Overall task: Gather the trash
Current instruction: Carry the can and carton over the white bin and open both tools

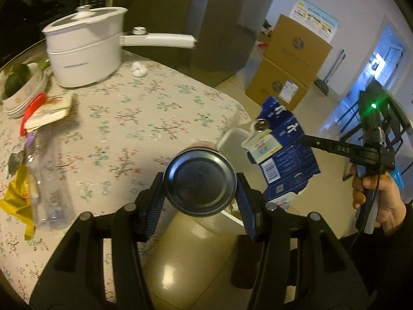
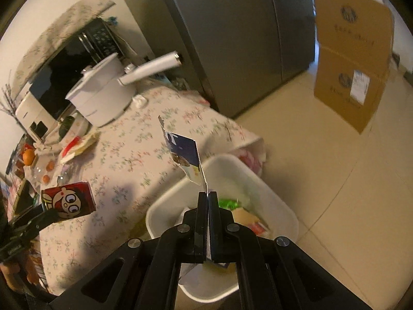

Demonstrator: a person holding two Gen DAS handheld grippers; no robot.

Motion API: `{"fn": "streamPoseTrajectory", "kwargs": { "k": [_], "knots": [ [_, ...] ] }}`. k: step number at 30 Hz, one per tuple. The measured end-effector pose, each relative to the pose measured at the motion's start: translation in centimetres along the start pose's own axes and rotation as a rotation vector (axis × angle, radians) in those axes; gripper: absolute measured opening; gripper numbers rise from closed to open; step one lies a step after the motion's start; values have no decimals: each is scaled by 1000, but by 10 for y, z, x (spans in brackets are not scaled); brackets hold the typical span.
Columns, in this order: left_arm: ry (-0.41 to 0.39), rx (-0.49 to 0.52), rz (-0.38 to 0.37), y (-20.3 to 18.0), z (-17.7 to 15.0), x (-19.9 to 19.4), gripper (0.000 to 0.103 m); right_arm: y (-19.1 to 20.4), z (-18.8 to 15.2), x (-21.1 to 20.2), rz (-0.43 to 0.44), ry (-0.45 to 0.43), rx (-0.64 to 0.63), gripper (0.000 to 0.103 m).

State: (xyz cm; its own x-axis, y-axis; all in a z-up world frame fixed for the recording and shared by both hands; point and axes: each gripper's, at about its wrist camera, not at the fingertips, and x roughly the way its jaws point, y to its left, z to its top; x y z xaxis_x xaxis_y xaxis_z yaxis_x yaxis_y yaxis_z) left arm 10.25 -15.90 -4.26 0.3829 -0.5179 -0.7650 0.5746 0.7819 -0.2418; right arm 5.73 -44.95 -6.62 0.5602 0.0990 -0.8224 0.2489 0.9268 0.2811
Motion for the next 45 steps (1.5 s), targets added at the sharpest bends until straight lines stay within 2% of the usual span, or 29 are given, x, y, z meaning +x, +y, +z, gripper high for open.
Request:
{"fn": "streamPoseTrajectory", "kwargs": {
  "k": [4, 12, 15, 25, 31, 33, 35, 45],
  "knots": [
    [30, 32, -5, -15, -3, 13, 54, -10, -2, 12, -26, 35, 37, 4],
    [87, 85, -36, -39, -12, 42, 55, -17, -5, 4, -57, 25, 60, 38],
    [111, 108, -41, -47, -15, 55, 55, -17, -6, 1, -68, 21, 53, 47],
    [173, 175, -12, -63, -28, 100, 55, -21, -9, -2, -79, 23, 47, 49],
    [157, 200, -38, -67, -29, 106, 55, -22, -10, -3, -86, 20, 44, 51],
    [150, 223, -27, -71, -29, 105, 59, -22, -10, -4, -90, 19, 42, 54],
    [139, 236, -12, -72, -28, 101, 72, -23, -9, -5, -89, 15, 45, 56],
    [112, 195, 32, -53, -23, 83, 76, -19, -7, -6, -90, 9, 42, 57]
  ]
}}
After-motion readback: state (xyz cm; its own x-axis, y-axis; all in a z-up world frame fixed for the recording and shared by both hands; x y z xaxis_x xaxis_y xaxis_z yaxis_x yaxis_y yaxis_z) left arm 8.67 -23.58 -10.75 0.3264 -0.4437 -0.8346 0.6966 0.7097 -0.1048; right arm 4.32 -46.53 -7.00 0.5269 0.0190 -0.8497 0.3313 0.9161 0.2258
